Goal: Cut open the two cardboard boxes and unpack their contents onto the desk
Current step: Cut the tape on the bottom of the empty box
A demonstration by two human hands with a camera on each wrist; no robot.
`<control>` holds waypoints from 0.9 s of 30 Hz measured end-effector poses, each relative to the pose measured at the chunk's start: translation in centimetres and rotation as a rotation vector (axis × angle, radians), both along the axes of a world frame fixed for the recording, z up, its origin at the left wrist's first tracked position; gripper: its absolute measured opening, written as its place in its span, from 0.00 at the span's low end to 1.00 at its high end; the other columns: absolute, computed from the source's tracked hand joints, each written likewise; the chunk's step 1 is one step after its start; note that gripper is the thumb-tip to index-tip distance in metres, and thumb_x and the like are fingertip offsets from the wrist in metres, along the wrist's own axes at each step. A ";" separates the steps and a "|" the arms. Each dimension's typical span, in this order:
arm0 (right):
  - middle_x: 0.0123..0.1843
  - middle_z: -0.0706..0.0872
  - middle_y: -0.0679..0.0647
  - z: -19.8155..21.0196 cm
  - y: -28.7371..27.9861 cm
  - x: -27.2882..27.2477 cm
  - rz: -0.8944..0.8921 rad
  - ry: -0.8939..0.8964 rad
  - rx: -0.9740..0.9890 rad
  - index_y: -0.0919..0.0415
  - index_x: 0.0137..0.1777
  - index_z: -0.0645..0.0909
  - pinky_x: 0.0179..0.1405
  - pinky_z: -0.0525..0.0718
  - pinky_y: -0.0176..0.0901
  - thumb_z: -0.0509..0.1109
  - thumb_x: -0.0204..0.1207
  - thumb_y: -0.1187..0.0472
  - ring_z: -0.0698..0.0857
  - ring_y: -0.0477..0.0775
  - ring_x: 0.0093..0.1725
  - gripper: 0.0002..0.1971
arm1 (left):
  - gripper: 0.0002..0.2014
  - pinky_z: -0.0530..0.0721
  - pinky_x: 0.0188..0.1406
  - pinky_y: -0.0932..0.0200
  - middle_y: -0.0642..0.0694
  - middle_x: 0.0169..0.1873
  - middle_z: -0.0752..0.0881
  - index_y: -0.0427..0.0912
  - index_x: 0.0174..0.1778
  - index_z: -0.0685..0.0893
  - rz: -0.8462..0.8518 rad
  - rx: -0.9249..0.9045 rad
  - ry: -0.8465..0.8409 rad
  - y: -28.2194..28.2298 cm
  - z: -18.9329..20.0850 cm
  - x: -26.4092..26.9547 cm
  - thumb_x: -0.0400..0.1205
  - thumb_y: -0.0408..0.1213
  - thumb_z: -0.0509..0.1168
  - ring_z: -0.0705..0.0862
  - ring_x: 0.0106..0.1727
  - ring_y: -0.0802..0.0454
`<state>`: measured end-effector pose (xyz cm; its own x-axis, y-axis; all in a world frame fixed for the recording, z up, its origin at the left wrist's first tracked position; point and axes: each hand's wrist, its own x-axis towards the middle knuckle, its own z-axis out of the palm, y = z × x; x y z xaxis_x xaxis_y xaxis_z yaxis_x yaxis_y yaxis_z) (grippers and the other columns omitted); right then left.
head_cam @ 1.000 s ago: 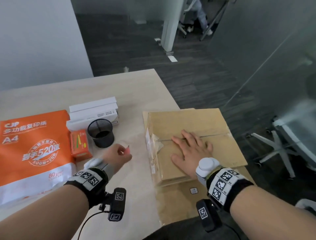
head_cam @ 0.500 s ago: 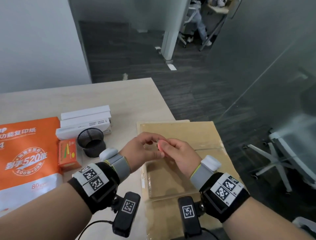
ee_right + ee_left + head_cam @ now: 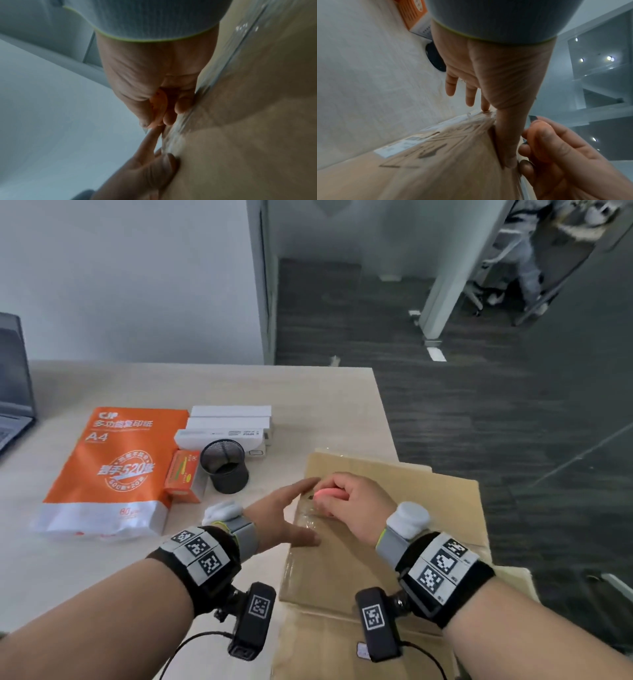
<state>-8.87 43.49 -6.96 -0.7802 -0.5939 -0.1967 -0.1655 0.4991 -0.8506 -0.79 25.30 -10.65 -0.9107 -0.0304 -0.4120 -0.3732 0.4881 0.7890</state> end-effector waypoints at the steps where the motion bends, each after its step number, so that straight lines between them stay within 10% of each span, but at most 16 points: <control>1: 0.42 0.90 0.39 -0.3 -0.1 0.0 0.029 0.030 0.019 0.41 0.48 0.86 0.49 0.84 0.34 0.75 0.76 0.54 0.87 0.37 0.43 0.05 | 0.51 0.81 0.69 0.53 0.62 0.71 0.80 0.80 0.77 0.66 0.018 0.010 -0.006 0.2 0.1 0.0 0.62 0.51 0.86 0.78 0.72 0.58; 9: 0.46 0.84 0.39 -2.0 -0.2 0.5 0.166 0.259 0.092 0.46 0.49 0.84 0.51 0.81 0.43 0.72 0.78 0.53 0.82 0.43 0.48 0.02 | 0.49 0.85 0.50 0.65 0.55 0.60 0.90 0.87 0.73 0.65 0.059 -0.032 -0.040 0.3 -0.2 0.0 0.64 0.52 0.85 0.89 0.52 0.62; 27: 0.46 0.77 0.38 -1.7 -1.3 1.2 0.278 0.406 0.214 0.52 0.47 0.80 0.48 0.81 0.50 0.69 0.80 0.55 0.79 0.46 0.49 0.02 | 0.45 0.76 0.36 0.82 0.51 0.58 0.89 0.87 0.72 0.65 0.085 -0.041 -0.011 -0.4 -1.2 -0.2 0.68 0.49 0.83 0.87 0.52 0.60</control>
<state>-7.70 42.24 -8.61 -0.6377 -0.7686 -0.0509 -0.6106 0.5446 -0.5749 -0.94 24.93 -11.87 -0.8996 -0.1246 -0.4186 -0.4231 0.4864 0.7645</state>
